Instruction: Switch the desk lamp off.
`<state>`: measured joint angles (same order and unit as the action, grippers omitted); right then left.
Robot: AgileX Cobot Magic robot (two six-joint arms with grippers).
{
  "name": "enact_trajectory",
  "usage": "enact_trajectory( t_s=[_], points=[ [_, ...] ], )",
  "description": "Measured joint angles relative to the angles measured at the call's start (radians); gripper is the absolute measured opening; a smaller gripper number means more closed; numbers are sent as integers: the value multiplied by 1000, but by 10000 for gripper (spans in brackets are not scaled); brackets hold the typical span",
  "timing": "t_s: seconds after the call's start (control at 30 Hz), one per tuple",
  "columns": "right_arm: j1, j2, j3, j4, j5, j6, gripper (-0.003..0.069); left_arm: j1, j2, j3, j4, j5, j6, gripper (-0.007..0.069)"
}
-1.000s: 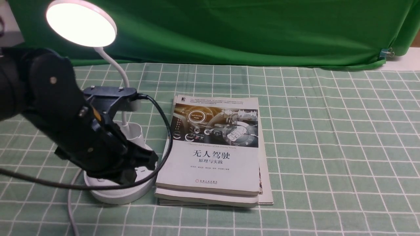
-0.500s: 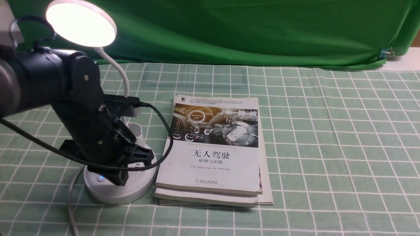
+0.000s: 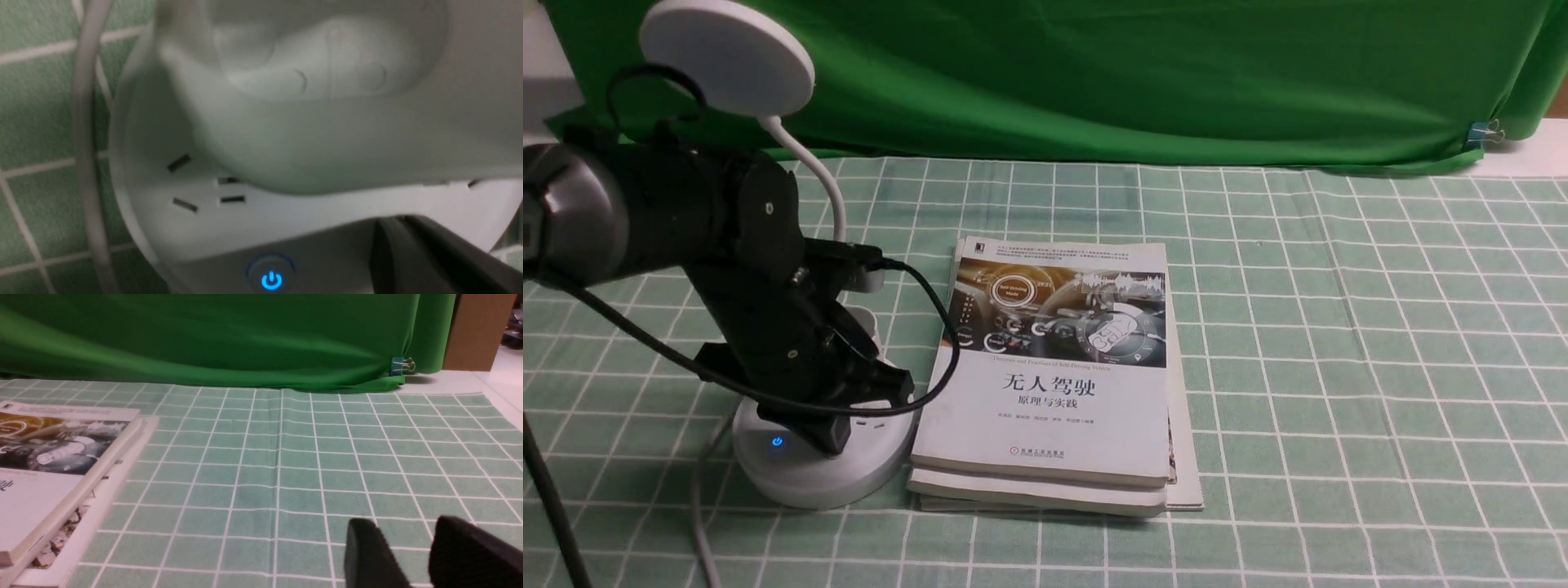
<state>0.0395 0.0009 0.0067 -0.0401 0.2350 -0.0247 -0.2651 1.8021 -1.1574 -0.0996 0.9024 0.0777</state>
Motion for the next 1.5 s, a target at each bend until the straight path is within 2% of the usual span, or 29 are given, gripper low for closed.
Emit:
enact_trajectory(
  t_s=[0.43, 0.77, 1.03, 1.3, 1.5],
  points=[
    [0, 0, 0, 0, 0, 0, 242, 1, -115, 9, -10, 0, -2, 0],
    [0, 0, 0, 0, 0, 0, 242, 1, -14, 8, -11, 3, -2, 0],
    [0, 0, 0, 0, 0, 0, 242, 2, -29, 7, -14, 0, -4, 0],
    [0, 0, 0, 0, 0, 0, 242, 2, -152, 17, -33, 20, -23, 0],
    [0, 0, 0, 0, 0, 0, 242, -15, -334, 157, -32, -45, -29, 0]
  ],
)
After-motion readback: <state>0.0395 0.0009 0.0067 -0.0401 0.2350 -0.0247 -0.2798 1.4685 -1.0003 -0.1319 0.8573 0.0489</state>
